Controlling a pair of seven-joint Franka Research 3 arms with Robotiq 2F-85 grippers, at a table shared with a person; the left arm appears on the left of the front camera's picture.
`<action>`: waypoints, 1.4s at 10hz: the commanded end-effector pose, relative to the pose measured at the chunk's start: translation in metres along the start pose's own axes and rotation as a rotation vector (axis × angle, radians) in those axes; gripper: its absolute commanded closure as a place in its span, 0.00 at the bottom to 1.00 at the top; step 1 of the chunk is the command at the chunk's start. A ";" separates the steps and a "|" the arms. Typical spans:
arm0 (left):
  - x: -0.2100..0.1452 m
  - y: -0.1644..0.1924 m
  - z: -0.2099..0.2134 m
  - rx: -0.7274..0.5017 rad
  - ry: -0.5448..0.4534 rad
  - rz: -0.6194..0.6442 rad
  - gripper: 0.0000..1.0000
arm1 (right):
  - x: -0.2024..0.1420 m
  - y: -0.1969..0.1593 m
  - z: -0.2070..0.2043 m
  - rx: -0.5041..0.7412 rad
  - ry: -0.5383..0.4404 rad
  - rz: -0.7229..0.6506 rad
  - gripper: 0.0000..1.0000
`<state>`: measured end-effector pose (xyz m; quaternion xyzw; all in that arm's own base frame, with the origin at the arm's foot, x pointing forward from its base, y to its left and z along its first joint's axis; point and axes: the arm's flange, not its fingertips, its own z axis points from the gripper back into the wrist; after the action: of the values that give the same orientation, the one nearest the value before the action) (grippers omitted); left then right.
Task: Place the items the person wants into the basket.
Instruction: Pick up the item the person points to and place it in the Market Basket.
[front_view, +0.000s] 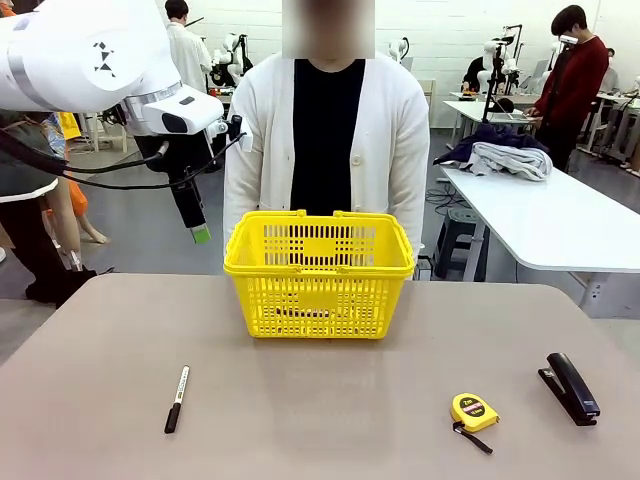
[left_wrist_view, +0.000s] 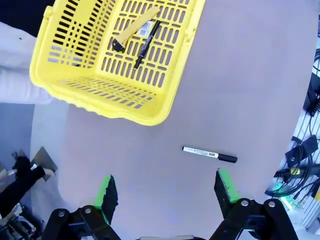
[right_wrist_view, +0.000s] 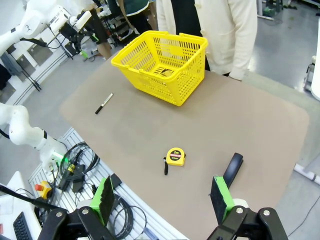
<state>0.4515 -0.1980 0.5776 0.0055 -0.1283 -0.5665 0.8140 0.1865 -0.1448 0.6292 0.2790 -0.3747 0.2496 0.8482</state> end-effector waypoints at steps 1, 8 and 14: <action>0.008 0.005 -0.003 -0.039 -0.019 -0.008 0.00 | -0.002 0.000 -0.002 0.002 0.003 0.000 0.00; 0.000 0.000 0.000 0.000 0.000 0.000 0.00 | -0.002 0.000 -0.002 0.002 0.003 0.000 0.00; -0.115 -0.012 0.063 -0.012 -0.301 -0.029 0.00 | -0.002 0.000 -0.002 0.002 0.003 0.000 0.00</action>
<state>0.4249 -0.1273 0.6145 -0.0572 -0.2038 -0.5604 0.8007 0.1866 -0.1449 0.6290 0.2793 -0.3746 0.2496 0.8482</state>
